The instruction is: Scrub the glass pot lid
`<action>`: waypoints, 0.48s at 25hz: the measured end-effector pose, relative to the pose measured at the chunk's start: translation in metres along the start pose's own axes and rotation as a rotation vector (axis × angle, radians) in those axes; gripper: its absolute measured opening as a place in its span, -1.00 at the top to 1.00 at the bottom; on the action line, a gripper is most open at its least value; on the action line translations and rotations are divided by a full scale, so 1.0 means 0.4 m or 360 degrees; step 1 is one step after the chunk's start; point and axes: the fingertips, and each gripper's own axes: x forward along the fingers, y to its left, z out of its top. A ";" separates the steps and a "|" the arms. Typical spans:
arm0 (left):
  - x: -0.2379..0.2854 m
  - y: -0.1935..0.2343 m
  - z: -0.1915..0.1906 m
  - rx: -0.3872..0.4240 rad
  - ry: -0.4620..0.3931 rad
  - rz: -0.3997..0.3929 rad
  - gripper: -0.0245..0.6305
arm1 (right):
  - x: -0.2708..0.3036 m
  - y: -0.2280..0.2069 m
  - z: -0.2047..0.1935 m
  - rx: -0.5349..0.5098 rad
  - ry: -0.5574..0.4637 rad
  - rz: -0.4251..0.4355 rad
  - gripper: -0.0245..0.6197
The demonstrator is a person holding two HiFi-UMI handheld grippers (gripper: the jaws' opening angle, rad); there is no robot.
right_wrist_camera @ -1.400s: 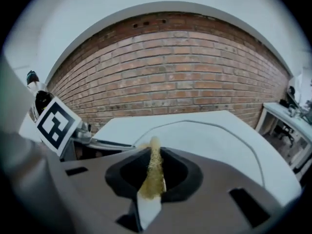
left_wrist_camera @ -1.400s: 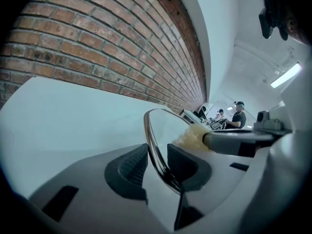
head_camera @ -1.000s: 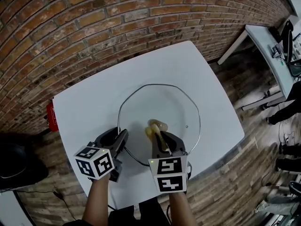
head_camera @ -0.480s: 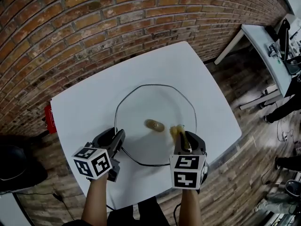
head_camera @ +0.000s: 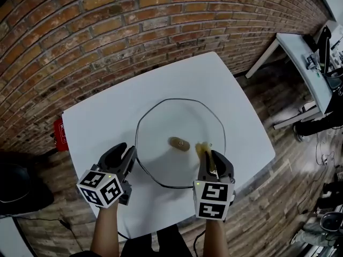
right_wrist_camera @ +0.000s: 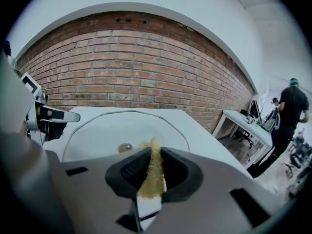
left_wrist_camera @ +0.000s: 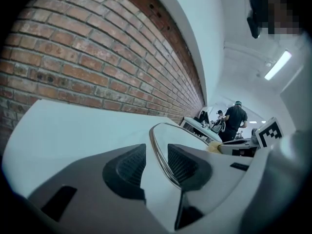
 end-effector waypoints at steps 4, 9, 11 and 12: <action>-0.037 -0.018 0.052 0.0153 -0.0075 0.0004 0.56 | -0.020 0.016 0.028 0.0018 -0.0099 0.0004 0.74; -0.054 -0.059 0.079 0.0238 -0.0105 -0.0048 0.89 | -0.057 0.049 0.074 0.0047 -0.0253 0.0035 0.74; -0.059 -0.078 0.079 0.0294 -0.0099 -0.0052 0.89 | -0.069 0.056 0.083 0.0068 -0.0289 0.0058 0.74; -0.063 -0.086 0.081 0.0306 -0.0107 -0.0053 0.89 | -0.075 0.058 0.087 0.0077 -0.0306 0.0063 0.74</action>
